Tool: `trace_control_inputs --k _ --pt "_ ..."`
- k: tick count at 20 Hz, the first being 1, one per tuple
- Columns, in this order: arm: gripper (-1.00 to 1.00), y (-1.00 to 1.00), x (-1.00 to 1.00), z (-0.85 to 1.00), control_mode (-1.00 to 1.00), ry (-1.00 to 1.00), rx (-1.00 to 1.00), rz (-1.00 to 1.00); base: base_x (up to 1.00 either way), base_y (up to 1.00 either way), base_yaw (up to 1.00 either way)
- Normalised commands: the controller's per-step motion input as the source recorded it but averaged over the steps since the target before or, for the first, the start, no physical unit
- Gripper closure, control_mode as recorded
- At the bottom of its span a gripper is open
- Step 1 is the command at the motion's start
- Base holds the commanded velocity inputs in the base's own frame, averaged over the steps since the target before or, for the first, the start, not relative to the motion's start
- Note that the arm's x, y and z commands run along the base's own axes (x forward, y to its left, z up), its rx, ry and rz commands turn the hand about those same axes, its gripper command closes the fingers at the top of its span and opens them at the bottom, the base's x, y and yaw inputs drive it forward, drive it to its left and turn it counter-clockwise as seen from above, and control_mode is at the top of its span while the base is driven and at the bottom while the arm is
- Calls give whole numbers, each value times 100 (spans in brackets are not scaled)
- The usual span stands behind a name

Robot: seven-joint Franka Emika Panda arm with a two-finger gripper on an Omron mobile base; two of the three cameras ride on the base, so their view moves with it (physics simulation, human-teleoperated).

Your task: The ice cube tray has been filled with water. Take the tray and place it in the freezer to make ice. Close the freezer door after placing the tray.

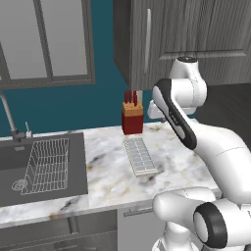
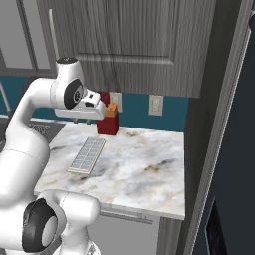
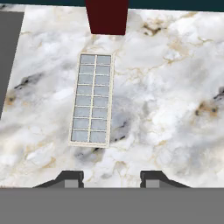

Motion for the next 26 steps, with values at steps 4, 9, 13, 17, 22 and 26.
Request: trace_control_inputs --k 4,9,13,17,22,26 --pt "-100 3 0 -4 -100 0 0 0 0 0 0" --pt "-100 14 -3 -32 -100 -1 0 -1 0 0 0" --pt "-100 33 -3 -36 -100 0 -1 -4 0 0 0" --pt "-100 23 0 -26 -100 0 0 -4 0 0 0" --pt "-100 11 1 -17 -100 -3 0 -9 0 0 0" --pt "-100 6 7 -16 -100 -4 0 -13 0 0 0"
